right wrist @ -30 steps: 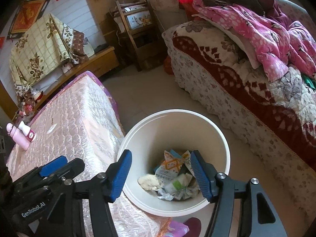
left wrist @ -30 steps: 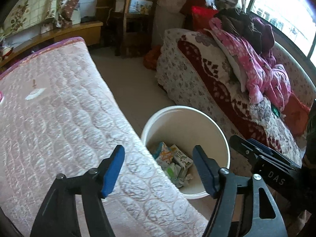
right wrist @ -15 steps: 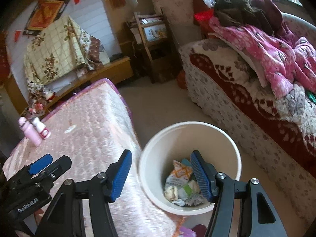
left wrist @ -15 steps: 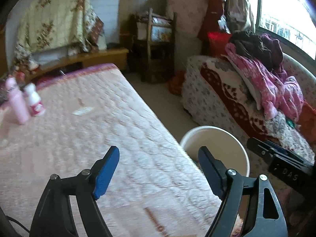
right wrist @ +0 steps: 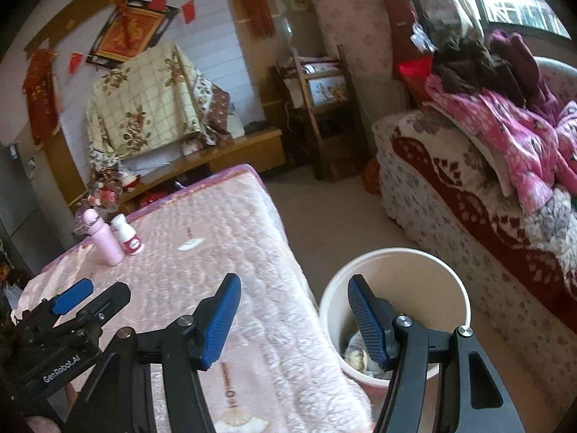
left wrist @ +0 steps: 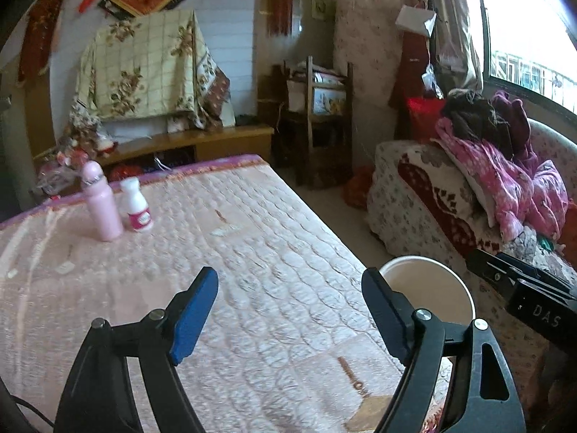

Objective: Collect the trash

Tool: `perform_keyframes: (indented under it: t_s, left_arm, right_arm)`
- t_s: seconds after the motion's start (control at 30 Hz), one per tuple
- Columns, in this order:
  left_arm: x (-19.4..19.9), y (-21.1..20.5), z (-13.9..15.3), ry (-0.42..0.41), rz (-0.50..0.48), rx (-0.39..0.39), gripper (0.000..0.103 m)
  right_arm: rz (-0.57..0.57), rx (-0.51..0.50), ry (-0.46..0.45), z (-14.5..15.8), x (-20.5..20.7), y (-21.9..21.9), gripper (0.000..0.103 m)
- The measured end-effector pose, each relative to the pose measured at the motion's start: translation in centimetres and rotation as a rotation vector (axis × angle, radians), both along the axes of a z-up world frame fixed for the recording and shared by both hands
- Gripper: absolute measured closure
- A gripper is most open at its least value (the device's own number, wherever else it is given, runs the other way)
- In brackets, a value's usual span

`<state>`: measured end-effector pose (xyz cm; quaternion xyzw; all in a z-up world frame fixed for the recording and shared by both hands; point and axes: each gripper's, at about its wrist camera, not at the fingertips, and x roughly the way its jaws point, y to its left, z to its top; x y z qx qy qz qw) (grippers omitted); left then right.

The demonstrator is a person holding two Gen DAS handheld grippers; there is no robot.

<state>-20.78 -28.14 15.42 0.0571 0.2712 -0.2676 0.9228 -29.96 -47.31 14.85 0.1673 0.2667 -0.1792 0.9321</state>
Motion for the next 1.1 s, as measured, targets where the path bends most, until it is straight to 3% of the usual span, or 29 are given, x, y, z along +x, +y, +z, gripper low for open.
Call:
perform_keyframes:
  t_s: [0.47, 1.1]
  left_arm:
    - [-1.3, 3.4, 1.9, -0.055, 0.031, -0.057, 0.021]
    - [-1.6, 3.8, 1.8, -0.050, 0.042, -0.076, 0.021]
  right_arm:
    - [0.044, -0.085, -0.065, 3.2, -1.1, 5.1, 0.033]
    - [0.015, -0.145, -0.080, 4.5, -1.7, 5.8, 0.028]
